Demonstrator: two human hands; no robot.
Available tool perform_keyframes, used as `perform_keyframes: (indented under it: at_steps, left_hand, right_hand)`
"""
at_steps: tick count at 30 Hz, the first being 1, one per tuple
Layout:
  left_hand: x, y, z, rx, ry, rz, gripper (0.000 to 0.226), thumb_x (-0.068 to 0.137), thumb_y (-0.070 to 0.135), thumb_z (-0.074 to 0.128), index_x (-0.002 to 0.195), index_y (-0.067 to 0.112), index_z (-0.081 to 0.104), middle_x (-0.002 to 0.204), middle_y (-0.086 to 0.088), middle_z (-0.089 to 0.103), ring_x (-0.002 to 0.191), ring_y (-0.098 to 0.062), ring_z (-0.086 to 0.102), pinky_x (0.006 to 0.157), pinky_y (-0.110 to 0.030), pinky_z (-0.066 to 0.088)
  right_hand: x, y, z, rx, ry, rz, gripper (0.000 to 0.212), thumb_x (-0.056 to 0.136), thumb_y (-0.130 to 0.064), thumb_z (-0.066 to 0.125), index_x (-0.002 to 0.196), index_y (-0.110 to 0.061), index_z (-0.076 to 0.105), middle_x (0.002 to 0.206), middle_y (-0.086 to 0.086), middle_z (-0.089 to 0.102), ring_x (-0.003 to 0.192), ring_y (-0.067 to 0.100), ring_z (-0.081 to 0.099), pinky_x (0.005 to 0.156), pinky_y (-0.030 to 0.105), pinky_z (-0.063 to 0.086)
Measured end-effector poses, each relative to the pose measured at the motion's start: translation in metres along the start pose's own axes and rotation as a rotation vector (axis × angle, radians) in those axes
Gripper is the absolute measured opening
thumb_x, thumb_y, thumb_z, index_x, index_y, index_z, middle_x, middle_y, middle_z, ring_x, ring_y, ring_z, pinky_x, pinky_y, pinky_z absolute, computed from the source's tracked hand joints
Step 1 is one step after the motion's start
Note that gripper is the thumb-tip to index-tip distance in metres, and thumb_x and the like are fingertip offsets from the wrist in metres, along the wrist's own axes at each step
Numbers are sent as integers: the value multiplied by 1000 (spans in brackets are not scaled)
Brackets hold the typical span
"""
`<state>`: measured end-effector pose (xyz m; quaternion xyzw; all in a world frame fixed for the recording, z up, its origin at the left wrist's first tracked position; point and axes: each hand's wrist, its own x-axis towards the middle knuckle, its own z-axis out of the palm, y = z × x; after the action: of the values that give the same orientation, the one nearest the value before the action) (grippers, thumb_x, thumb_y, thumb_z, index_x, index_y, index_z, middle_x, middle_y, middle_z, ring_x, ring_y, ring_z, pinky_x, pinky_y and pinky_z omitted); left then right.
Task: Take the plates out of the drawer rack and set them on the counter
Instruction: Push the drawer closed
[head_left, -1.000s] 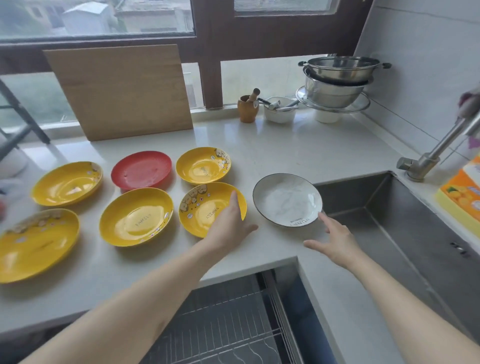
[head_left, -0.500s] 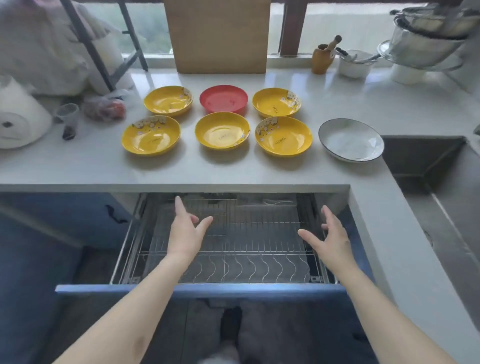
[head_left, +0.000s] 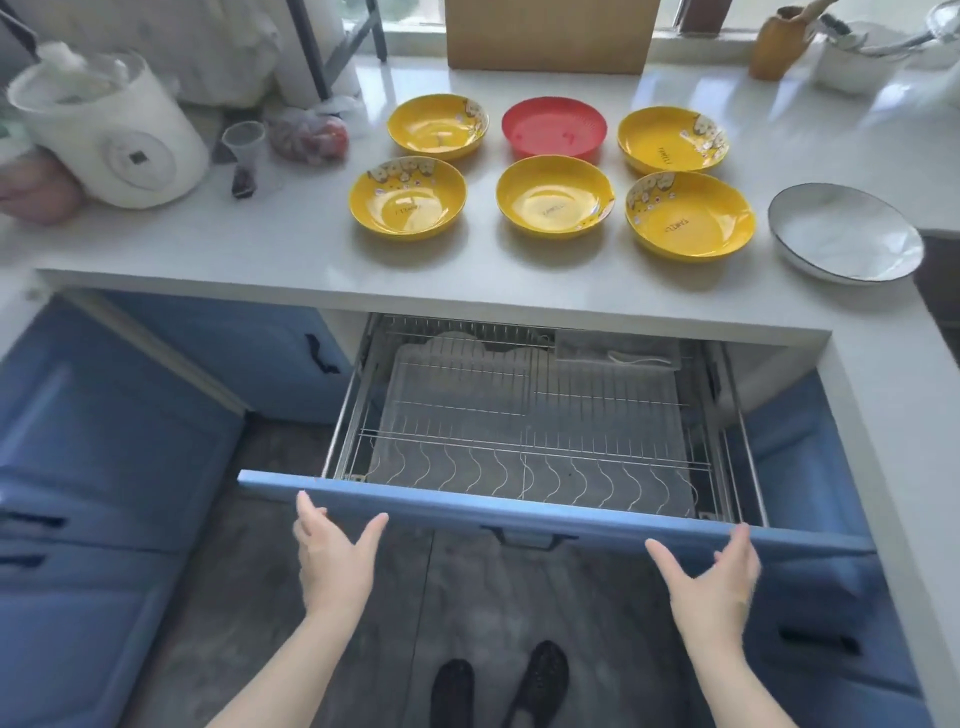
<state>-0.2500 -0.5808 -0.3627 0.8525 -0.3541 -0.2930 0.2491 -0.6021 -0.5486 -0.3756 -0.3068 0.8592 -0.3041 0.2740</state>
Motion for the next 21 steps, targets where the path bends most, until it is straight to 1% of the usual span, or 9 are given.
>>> perform_keyframes:
  at_steps: [1, 2, 4, 6, 8, 10, 15, 21]
  left_hand:
    - [3, -3, 4, 17, -18, -49, 106, 78, 40, 75, 152, 12, 3, 149, -15, 30, 128, -37, 43, 101, -54, 41]
    - [6, -5, 7, 31, -40, -91, 112, 77, 42, 76, 152, 9, 0, 155, -16, 22, 138, -37, 32, 106, -54, 35]
    - [15, -7, 14, 40, -78, -125, 120, 74, 44, 77, 152, 5, -5, 160, -16, 12, 145, -33, 18, 113, -51, 28]
    - [25, -8, 21, 36, -101, -111, 123, 73, 43, 79, 151, 1, -6, 160, -16, 9, 148, -30, 11, 117, -47, 22]
    - [34, -7, 26, 27, -109, -115, 123, 73, 41, 80, 150, -3, -5, 160, -19, 8, 148, -30, 9, 119, -43, 17]
    - [40, -6, 31, 16, -102, -135, 124, 72, 41, 80, 149, -4, -6, 160, -19, 8, 148, -30, 8, 120, -41, 15]
    - [54, -4, 42, 3, -67, -119, 128, 69, 43, 82, 149, -3, -5, 159, -21, 11, 148, -30, 10, 120, -42, 17]
    - [83, 26, 56, -12, -46, -118, 126, 69, 42, 82, 150, -2, -3, 158, -20, 13, 148, -30, 11, 119, -43, 19]
  right_hand:
    - [0, 1, 7, -9, 28, 4, 107, 70, -31, 86, 149, -9, 18, 153, 15, 24, 140, 30, 29, 113, 52, 31]
    - [0, 1, 13, -6, 64, 23, 109, 68, -28, 87, 149, -5, 18, 153, 18, 23, 143, 30, 23, 116, 51, 27]
    - [3, -2, 25, 26, 131, 107, 112, 66, -23, 89, 148, 0, 17, 155, 20, 19, 146, 29, 15, 118, 49, 22]
    - [5, -4, 37, 53, 135, 183, 112, 66, -21, 89, 148, 2, 17, 156, 20, 18, 145, 30, 16, 116, 49, 23]
    - [7, -5, 47, 62, 129, 204, 111, 66, -20, 89, 147, 3, 17, 156, 21, 18, 145, 31, 18, 115, 48, 25]
    - [11, -4, 53, 55, 140, 194, 115, 65, -21, 90, 148, 4, 15, 156, 22, 18, 146, 31, 16, 117, 45, 21]
    - [19, -11, 59, 42, 151, 176, 121, 64, -26, 90, 150, 3, 10, 158, 21, 14, 148, 29, 10, 118, 43, 15]
    - [52, -35, 71, 41, 148, 161, 126, 63, -29, 90, 151, 3, 6, 159, 20, 12, 149, 28, 8, 119, 43, 15]
